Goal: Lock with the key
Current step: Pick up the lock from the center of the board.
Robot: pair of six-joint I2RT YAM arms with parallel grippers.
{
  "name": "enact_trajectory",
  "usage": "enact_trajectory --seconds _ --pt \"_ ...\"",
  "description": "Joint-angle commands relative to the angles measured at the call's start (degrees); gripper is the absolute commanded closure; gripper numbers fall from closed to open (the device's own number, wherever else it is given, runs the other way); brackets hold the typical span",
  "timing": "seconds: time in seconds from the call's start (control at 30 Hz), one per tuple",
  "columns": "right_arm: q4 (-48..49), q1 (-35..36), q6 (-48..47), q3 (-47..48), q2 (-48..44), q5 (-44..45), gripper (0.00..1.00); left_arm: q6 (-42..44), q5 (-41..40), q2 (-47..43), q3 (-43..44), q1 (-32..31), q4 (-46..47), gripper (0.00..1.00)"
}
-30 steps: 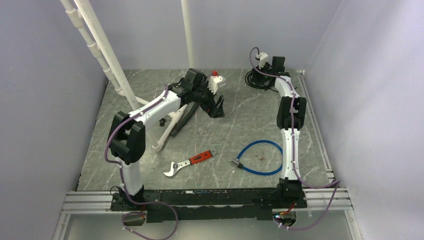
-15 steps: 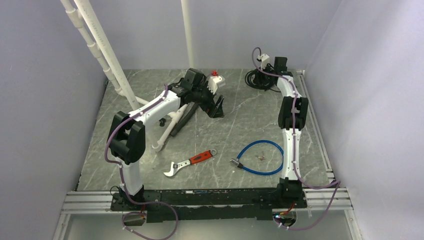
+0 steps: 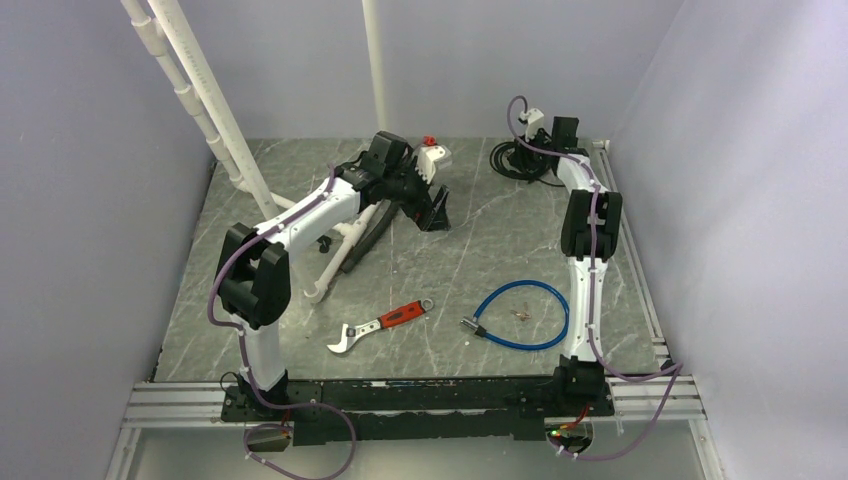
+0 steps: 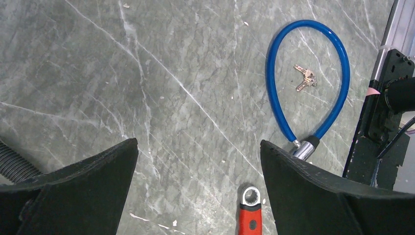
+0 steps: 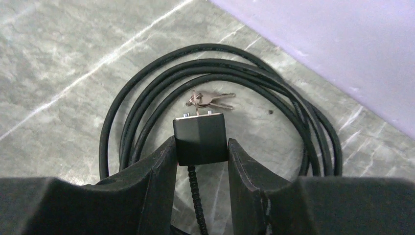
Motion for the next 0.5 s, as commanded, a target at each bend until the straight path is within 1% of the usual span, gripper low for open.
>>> enact_trajectory --seconds 0.0,0.07,0.27,0.47 --pt "15.87 -1.62 9.45 -2.10 -8.55 -4.36 1.00 -0.96 1.09 -0.61 1.38 0.19 1.33 0.01" --pt "22.41 -2.17 14.98 -3.13 -9.81 -5.82 1.00 -1.28 0.72 -1.46 -0.23 0.19 3.87 0.01" --pt "36.49 -3.45 32.87 -3.81 -11.68 -8.45 1.00 -3.09 -1.86 -4.80 -6.14 0.19 12.77 0.00" --pt "47.23 -4.00 43.72 -4.77 -13.95 -7.45 1.00 -3.13 -2.33 -5.73 -7.80 0.19 16.02 0.01"
